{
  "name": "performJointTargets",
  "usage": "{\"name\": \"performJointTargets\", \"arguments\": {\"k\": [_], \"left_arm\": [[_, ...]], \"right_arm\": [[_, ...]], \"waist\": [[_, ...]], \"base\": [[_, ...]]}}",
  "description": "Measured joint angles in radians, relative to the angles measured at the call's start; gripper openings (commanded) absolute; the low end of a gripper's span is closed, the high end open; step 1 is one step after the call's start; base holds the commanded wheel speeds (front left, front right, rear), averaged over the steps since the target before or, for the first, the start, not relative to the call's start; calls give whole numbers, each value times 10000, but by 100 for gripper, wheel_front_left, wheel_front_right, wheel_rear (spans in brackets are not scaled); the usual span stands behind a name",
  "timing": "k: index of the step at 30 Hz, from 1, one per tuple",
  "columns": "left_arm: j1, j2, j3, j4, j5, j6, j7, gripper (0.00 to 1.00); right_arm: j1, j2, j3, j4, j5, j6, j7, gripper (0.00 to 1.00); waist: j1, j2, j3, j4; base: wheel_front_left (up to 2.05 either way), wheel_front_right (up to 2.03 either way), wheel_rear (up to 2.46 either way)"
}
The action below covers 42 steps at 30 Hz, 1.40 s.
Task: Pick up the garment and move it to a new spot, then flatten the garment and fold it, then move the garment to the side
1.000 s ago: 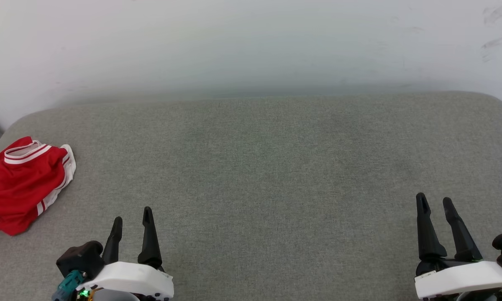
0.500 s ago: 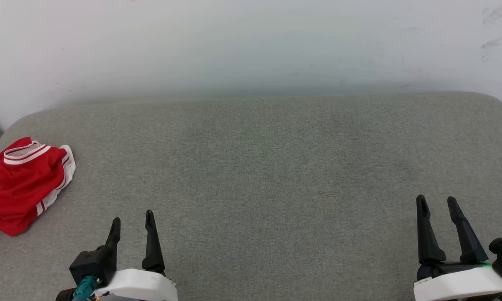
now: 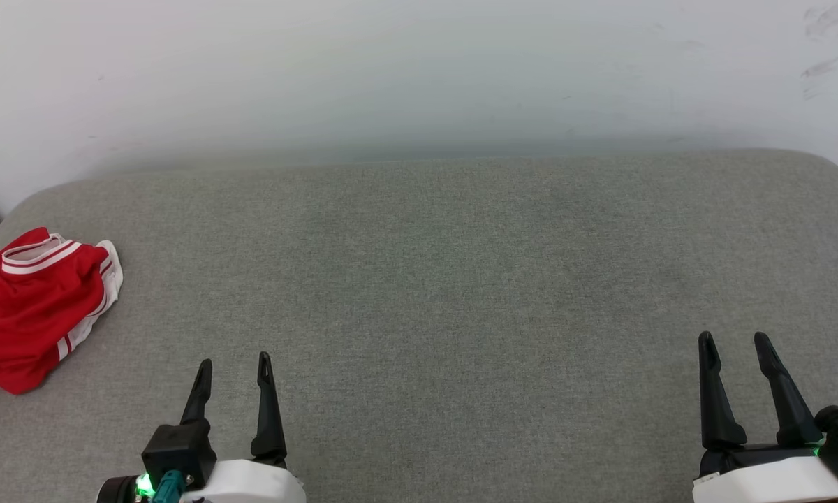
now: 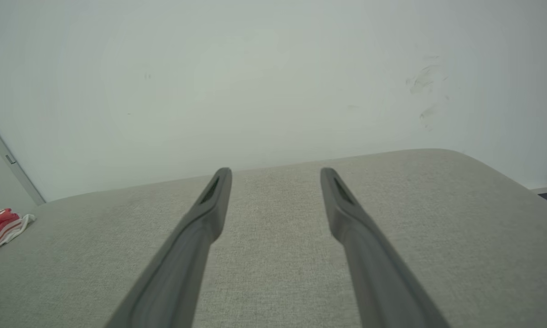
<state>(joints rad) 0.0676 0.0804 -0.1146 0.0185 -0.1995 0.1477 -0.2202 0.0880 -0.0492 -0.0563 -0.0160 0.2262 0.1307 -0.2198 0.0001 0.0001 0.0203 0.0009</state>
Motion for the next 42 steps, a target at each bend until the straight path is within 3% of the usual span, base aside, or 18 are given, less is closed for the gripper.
{"name": "performJointTargets", "arguments": {"k": [22, 32, 42], "left_arm": [[227, -211, 140, 180, 1384, -355, -399, 100], [292, -278, 370, 416, 1237, -748, -428, 100], [292, -290, 353, 495, 1035, -773, -428, 100]], "right_arm": [[252, -2, 65, -27, -1129, 0, -401, 100], [352, -4, 115, 12, -907, 2, -426, 100], [368, -4, 174, 94, -780, 2, -426, 100]], "waist": [[0, 0, -46, 32], [0, 0, -78, 77], [0, 0, -82, 147]], "base": [[0, 0, 0], [0, 0, 0], [0, 0, 0]]}}
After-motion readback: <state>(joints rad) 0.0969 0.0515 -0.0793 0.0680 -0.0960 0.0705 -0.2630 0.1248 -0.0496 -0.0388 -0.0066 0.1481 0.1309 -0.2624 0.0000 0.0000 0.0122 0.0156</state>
